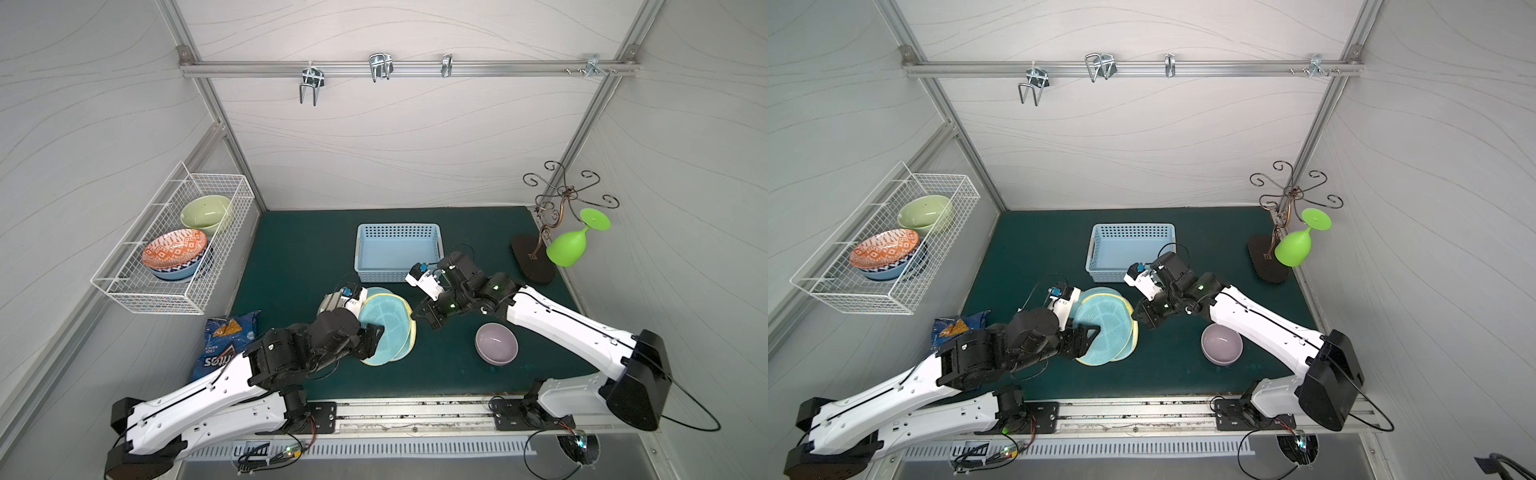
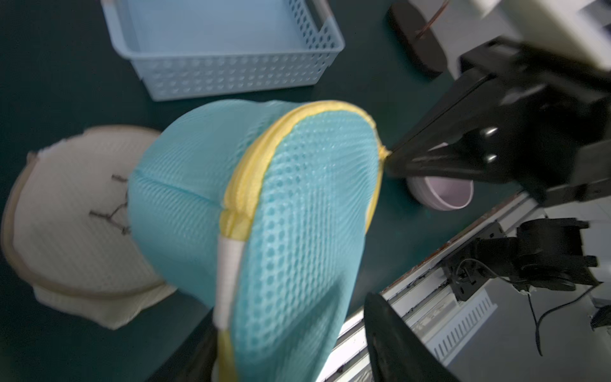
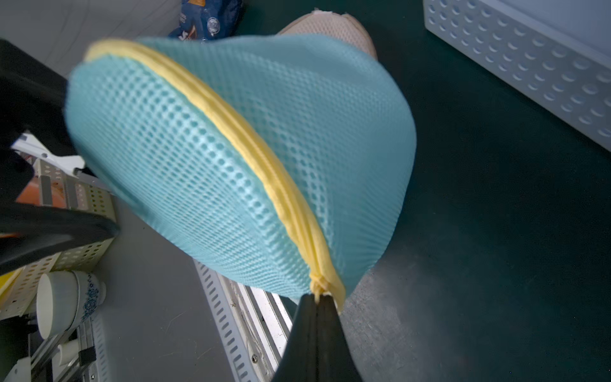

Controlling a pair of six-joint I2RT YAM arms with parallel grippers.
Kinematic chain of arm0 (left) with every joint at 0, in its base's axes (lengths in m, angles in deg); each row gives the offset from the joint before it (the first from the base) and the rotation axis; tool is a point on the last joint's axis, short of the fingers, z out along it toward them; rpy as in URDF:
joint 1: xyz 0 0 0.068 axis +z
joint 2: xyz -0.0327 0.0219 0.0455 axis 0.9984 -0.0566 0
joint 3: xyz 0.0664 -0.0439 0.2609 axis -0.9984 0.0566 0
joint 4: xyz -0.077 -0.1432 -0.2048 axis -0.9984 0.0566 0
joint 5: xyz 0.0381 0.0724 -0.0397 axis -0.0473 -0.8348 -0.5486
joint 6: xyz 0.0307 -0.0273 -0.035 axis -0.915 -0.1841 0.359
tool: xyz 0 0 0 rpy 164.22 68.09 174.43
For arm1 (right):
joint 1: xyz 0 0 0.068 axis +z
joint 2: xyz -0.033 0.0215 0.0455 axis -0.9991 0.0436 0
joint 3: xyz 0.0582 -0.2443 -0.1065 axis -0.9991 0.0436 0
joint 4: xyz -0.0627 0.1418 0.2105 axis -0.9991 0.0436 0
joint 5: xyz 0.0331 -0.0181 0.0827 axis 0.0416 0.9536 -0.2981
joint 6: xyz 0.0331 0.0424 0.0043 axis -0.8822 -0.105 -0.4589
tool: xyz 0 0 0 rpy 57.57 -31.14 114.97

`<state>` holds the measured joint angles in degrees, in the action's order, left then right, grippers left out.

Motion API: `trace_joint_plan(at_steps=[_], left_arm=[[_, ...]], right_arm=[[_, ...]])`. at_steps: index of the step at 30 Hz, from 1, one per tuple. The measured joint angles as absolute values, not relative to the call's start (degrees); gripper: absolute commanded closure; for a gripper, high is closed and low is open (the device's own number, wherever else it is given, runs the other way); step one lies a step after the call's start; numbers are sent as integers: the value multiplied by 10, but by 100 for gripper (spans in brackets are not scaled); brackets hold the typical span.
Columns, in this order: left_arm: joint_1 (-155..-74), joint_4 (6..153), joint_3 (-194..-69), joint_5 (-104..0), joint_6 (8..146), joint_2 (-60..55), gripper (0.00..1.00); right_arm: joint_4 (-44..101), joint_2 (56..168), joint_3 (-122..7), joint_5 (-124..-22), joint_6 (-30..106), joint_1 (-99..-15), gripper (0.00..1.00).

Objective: Turn the laundry bag inside out
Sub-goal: Zip the zipper on the laundry bag.

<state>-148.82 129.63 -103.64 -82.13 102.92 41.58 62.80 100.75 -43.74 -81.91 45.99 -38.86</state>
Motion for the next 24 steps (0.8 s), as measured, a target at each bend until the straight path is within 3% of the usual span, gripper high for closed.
trace_joint_plan(at_steps=[5,9,18,24], left_arm=[[-1489,1389,-942,-883,1129,579,36],[-1489,1356,-929,-888,1094,670,36],[-1489,1164,-970,-863,938,438,31],[-1479,1120,-1048,-792,829,343,28]], right_arm=[[629,1025,-426,-795,451,-401,100],[630,1030,-416,-828,468,-400,100],[657,1030,-439,-890,542,-363,100],[661,1030,-452,-922,563,-357,100]])
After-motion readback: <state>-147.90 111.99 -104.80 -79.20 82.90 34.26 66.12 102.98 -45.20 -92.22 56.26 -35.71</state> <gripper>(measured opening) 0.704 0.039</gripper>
